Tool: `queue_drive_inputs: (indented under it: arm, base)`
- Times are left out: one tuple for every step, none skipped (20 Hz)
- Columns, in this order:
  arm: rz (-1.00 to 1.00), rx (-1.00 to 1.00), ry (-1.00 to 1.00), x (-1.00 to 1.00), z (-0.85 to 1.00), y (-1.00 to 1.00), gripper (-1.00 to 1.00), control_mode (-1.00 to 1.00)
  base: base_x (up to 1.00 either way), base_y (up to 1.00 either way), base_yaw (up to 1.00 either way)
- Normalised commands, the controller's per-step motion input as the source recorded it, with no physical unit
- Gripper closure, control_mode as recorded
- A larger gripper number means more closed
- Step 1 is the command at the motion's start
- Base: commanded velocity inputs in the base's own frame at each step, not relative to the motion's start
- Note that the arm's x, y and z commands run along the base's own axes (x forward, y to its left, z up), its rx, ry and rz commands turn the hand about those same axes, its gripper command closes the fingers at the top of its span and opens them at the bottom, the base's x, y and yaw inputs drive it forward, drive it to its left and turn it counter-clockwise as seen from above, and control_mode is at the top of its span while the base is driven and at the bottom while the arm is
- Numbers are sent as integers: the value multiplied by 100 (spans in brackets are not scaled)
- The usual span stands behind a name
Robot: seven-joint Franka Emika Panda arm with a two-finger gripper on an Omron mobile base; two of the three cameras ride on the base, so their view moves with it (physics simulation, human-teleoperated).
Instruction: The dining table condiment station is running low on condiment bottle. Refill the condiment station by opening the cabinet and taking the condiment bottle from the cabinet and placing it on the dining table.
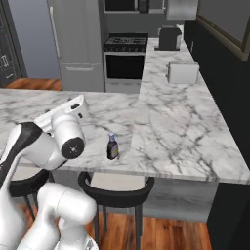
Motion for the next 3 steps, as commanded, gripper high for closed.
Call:
queue_drive_inputs:
  arm:
    - [-27, -22, 0, -81, 95, 73, -100, -100]
    - [-27, -22, 0, -79, 90, 71, -100, -100]
    - [-26, -22, 0, -77, 80, 69, -100, -100]
  base:
    - [0, 0, 0]
    - [0, 0, 0]
    - [0, 0, 0]
